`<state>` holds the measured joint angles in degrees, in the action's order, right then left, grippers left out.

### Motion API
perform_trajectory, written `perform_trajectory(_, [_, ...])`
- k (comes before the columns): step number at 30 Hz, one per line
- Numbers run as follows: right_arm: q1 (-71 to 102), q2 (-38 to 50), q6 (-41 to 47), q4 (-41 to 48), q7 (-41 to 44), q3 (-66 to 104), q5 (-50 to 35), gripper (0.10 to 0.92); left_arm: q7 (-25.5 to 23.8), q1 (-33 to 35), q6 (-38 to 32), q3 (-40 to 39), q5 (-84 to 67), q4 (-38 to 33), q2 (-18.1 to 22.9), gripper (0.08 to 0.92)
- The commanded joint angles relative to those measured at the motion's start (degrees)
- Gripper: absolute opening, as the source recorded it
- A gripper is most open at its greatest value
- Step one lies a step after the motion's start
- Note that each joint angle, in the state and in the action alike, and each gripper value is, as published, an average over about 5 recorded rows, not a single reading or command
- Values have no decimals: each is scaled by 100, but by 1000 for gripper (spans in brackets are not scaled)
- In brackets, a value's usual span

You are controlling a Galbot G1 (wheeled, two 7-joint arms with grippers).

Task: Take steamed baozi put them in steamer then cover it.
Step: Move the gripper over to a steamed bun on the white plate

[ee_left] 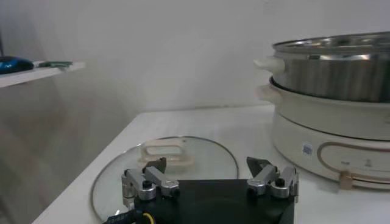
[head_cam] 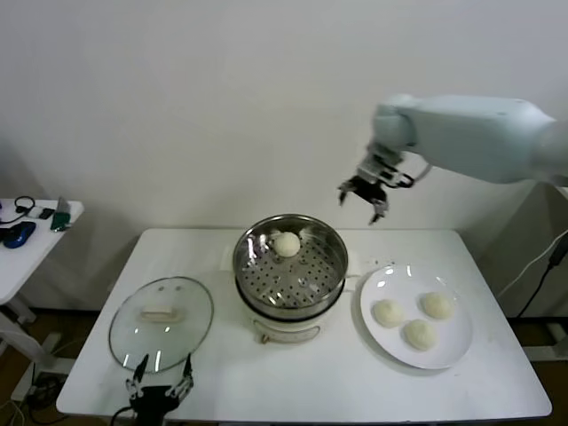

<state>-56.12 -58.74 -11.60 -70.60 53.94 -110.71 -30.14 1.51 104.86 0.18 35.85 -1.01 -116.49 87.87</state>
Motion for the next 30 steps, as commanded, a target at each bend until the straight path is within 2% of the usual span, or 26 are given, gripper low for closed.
perform_trajectory(1, [-471, 2160, 3206, -2478, -986, -1317, -1671, 823, -5, -8, 0, -24, 20, 28, 4, 823])
perform_trajectory(6, [813, 2204, 3505, -2317, -1191, -311, -1091, 823, -9, -50, 2, -13, 37, 81, 4, 823])
perform_trajectory(11, [2091, 1873, 3585, -1498, -1170, 588, -405, 823, -12, -71, 3, 1, 38, 117, 22, 823])
perform_trajectory(16, [3063, 1385, 3606, -640, -1208, 1339, -182, 823, -10, -80, -3, 20, 38, 166, 30, 823])
perform_trajectory(24, [3475, 852, 3520, -11, -1275, 1732, -95, 823, 11, -65, -24, 104, -1, 237, 22, 823])
perform_trajectory(30, [3467, 747, 3512, 78, -1255, 1732, 25, 812, 31, -55, -57, 120, 1, 268, 8, 823])
